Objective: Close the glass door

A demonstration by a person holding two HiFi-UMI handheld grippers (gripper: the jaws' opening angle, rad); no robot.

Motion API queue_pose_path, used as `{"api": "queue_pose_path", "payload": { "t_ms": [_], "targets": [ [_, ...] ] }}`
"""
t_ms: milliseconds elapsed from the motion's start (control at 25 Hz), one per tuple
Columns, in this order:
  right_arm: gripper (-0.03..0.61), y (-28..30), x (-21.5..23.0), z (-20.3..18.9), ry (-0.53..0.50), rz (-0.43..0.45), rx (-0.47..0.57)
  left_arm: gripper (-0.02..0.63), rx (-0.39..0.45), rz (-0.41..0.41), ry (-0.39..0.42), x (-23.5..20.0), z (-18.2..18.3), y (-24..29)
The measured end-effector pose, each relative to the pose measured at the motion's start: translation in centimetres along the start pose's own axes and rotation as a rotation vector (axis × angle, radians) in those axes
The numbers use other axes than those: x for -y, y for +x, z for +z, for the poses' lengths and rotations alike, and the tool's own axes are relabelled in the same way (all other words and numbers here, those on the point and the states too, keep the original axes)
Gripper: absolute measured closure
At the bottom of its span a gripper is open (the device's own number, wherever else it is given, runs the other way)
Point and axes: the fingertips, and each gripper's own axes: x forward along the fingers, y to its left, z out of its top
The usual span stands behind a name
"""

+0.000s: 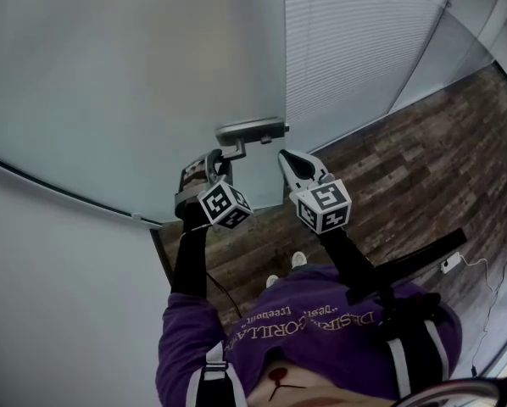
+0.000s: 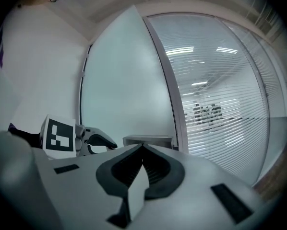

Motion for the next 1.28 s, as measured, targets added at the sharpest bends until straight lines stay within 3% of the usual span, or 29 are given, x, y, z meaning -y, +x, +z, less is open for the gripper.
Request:
{"api": "queue_pose_path", "payload": {
  "t_ms": [440,880,1280],
  "targets": [
    [0.588,1.1,2.3,-0.6,-0.025,0.054,-0.021,0.488,-0.051,0.038,-0.074,-1.9,0.6,3.2],
    [0.588,1.9,1.3,-0.7,-0.033,0.084,-0.03,0.488,-0.057,0.035,-0.097,-2.4,0.8,3.7],
    [0.588,8.1,1.8,1.6,-0.029,0.073,-0.017,0.488,-0.028,0.011,-0.098,-4.4,1.0,6.7]
  ]
}}
